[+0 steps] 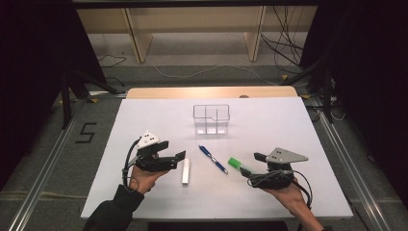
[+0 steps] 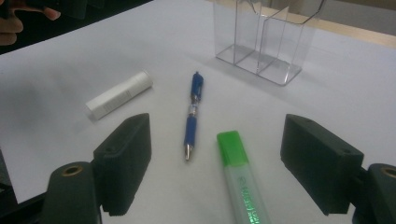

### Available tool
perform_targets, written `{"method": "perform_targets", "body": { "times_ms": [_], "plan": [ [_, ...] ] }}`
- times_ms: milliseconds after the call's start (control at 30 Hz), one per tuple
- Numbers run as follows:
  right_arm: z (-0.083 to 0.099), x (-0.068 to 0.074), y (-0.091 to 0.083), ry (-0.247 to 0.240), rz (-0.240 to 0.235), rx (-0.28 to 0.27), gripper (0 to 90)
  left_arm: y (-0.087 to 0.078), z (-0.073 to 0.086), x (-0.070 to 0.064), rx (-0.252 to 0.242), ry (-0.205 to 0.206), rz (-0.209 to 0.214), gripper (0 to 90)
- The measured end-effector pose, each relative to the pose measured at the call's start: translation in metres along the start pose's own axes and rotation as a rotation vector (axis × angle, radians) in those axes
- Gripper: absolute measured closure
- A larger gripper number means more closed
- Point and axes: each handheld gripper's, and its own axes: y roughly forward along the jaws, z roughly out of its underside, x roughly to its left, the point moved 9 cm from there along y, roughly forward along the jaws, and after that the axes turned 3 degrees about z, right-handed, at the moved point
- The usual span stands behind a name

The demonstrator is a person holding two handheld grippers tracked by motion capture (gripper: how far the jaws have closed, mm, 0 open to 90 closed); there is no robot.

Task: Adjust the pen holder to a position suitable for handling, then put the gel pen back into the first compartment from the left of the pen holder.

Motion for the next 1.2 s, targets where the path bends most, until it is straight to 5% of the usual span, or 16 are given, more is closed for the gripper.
{"method": "perform_targets", "body": {
  "times_ms": [800,1200],
  "plan": [
    [-0.014,0.001,0.03,-0.041,-0.011,0.095,25.4,-0.007,0.009,-0.004,0.005,0.028,0.011,18.0],
    [-0.025,0.004,0.058,-0.079,-0.03,0.222,29.1,-0.014,0.014,-0.006,0.001,0.04,0.01,17.0]
  ]
}}
